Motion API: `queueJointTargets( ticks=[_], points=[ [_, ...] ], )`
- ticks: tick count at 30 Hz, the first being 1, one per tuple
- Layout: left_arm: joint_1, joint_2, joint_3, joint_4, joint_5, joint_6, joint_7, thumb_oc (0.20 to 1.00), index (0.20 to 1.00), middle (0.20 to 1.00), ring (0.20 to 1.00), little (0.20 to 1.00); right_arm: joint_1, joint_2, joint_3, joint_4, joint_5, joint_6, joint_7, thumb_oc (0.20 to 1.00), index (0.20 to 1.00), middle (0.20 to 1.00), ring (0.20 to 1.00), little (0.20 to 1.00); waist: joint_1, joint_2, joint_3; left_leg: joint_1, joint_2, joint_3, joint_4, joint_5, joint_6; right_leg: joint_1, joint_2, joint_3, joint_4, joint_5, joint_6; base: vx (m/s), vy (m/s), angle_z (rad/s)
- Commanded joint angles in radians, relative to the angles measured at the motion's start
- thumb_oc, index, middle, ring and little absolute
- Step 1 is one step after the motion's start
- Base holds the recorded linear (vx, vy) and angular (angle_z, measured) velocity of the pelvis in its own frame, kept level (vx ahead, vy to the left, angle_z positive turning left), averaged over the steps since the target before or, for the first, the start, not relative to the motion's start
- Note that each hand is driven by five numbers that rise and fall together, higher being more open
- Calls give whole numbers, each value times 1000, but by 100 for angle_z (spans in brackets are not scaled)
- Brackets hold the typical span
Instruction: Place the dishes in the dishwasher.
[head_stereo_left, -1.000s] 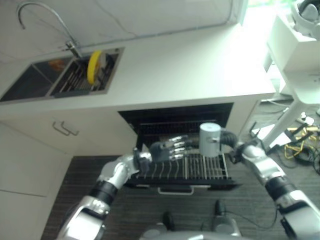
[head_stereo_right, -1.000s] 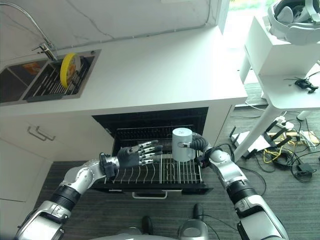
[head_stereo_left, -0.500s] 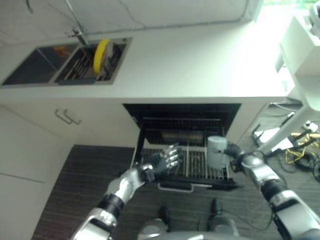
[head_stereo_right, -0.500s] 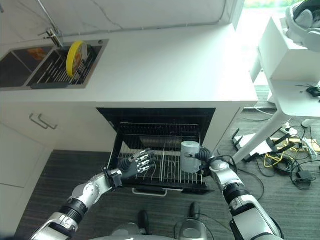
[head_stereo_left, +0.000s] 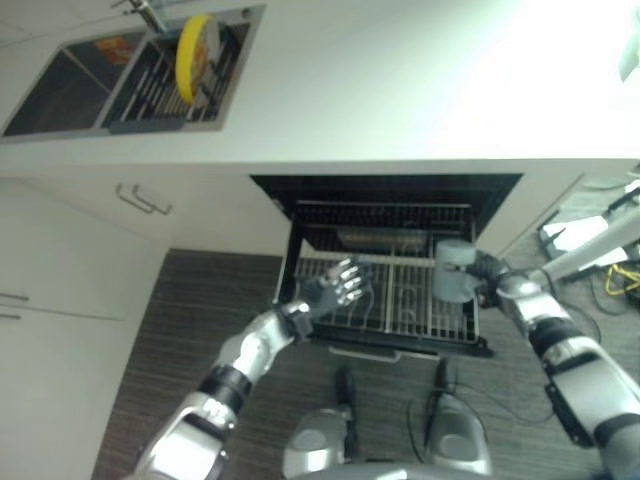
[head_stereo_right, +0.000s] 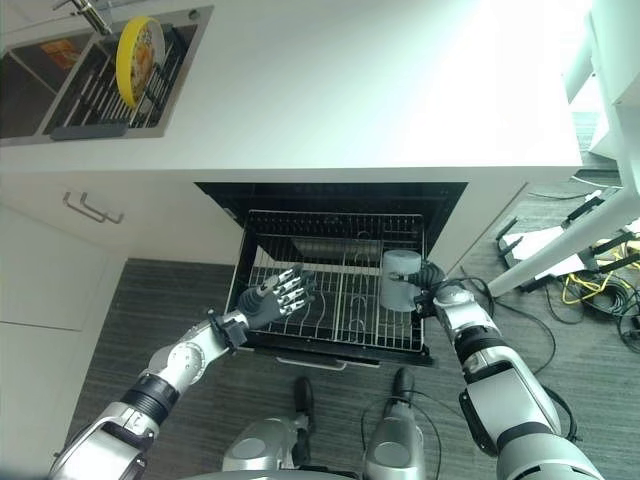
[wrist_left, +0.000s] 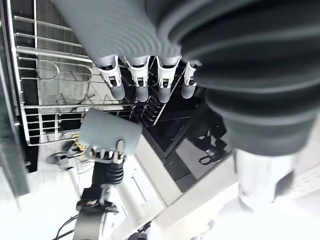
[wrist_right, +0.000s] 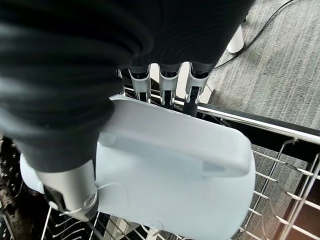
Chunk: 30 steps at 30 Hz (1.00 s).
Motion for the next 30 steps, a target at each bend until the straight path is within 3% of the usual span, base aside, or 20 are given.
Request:
queueJointTargets(
  ticks=[1, 8, 16, 19, 22, 26, 30],
  points=[
    [-70, 7, -44, -37, -75, -45, -26, 1000, 1000, 1000, 1000, 1000, -113, 2, 10, 26, 49, -38, -22, 1000, 1000, 1000, 1000, 1000, 32, -28, -11, -38, -6, 16, 39, -43, -5, -20, -80, -44, 121, -101, 40, -86, 1, 4],
    [-81, 11, -31, -54, -110, -64, -16, 1000, 1000, 1000, 1000, 1000, -137, -11, 3, 11, 49, -60, -58, 1000, 1000, 1000, 1000, 1000, 27, -26, -2, -37, -9, 24, 23, -43, -5, -34, -79, -44, 122, -101, 42, -73, 24, 1],
    [-98, 40, -11, -62, -97, -89, -17, 1000, 1000, 1000, 1000, 1000, -110, -18, 8, -87, 76, -89, -65, 1000, 1000, 1000, 1000, 1000, 18, -55, -1, -38, 0, 38, 18, -49, -2, -45, -72, -41, 122, -98, 46, -79, -34, -2],
    [-78, 53, 9, -119, -113, -114, -1, 1000, 1000, 1000, 1000, 1000, -72, -24, -28, -179, 176, -92, -139, 1000, 1000, 1000, 1000, 1000, 7, -60, -4, -23, 5, 44, 15, -56, -4, -34, -67, -38, 125, -107, 47, -11, -1, 0],
    [-43, 62, 37, -257, -141, -145, 51, 1000, 1000, 1000, 1000, 1000, -4, -12, -82, -313, 198, -109, -191, 1000, 1000, 1000, 1000, 1000, -1, -63, -19, -19, 4, 45, 8, -59, -2, -30, -61, -31, 115, -105, 44, 0, 0, 0],
    [29, 51, 100, -387, -152, -195, 87, 1000, 1000, 1000, 1000, 1000, 138, 23, -154, -469, 217, -120, -183, 1000, 1000, 1000, 1000, 1000, -10, -81, -58, 6, 7, 51, 3, -70, 4, -3, -52, -27, 104, -114, 42, 64, -28, -3],
    [151, 25, 155, -513, -44, -255, 136, 1000, 1000, 1000, 1000, 1000, 367, 89, -254, -675, 236, -141, -148, 1000, 1000, 1000, 1000, 1000, -18, -101, -118, 37, 13, 54, 1, -84, 10, 42, -33, -28, 82, -123, 41, 148, -65, -3]
  ],
)
